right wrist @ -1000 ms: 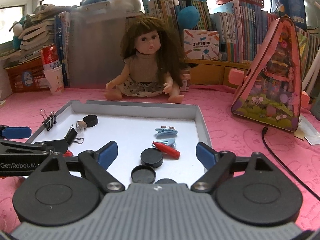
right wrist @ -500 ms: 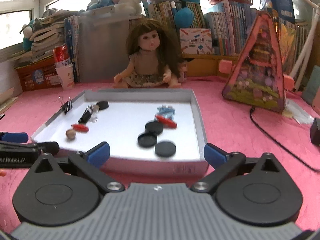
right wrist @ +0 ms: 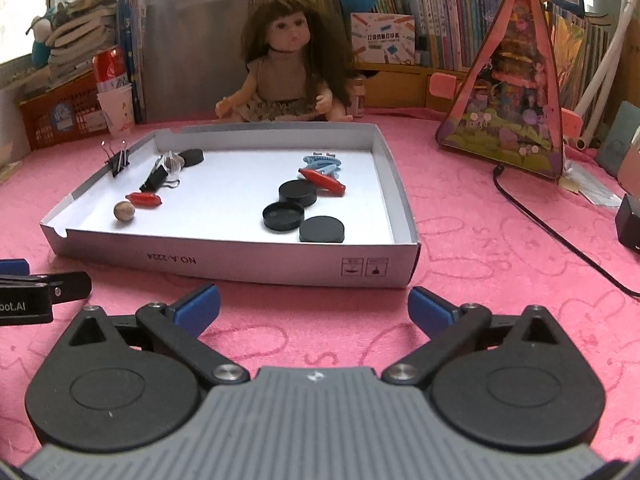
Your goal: Organize rigid objects
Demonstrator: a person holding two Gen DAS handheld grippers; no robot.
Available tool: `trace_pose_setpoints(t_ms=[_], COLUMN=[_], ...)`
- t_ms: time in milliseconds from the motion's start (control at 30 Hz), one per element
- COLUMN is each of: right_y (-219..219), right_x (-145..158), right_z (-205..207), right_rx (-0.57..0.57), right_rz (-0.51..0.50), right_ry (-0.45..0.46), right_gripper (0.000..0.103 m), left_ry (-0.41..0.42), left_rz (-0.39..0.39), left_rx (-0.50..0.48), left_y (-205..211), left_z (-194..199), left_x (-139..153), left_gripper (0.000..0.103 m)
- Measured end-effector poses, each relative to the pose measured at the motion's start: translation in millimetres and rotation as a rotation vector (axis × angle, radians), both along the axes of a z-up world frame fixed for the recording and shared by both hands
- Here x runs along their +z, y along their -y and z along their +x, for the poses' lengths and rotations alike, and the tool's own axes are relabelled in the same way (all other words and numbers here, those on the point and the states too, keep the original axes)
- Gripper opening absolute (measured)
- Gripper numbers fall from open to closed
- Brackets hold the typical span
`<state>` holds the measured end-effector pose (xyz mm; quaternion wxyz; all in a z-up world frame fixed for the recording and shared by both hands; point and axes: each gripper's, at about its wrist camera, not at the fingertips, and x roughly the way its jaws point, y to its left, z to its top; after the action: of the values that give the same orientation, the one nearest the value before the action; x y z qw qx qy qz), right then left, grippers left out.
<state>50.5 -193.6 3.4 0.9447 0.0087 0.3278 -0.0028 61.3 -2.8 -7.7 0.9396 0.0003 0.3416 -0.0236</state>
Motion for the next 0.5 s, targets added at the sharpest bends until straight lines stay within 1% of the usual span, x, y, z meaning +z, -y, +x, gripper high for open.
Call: trace_pose_setpoints(t_ms=[100,267,500], right_y=[-3.2,-7.7,-8.5], right_x=[-3.5,-7.9,-8.3], right_z=[3.5,5.2,4.9], right_rx=[-0.002,-0.005,-0.005], right_rz=[-0.011,-0.028,-0.033], right_ry=[-0.012,-0.015,-0.016], right_gripper=[0.103,0.103,0.103], left_ry=[0.005,0.013,0.021], left_rz=[0.027,0.025,0.025], left_rx=[-0.003,0.004,0.012], left_y=[4.7,5.8,6.3], left_z=[1.6,4.1,4.3], left_x=[-3.0,-5.8,-7.2], left_gripper=[0.098,0.102,0.103])
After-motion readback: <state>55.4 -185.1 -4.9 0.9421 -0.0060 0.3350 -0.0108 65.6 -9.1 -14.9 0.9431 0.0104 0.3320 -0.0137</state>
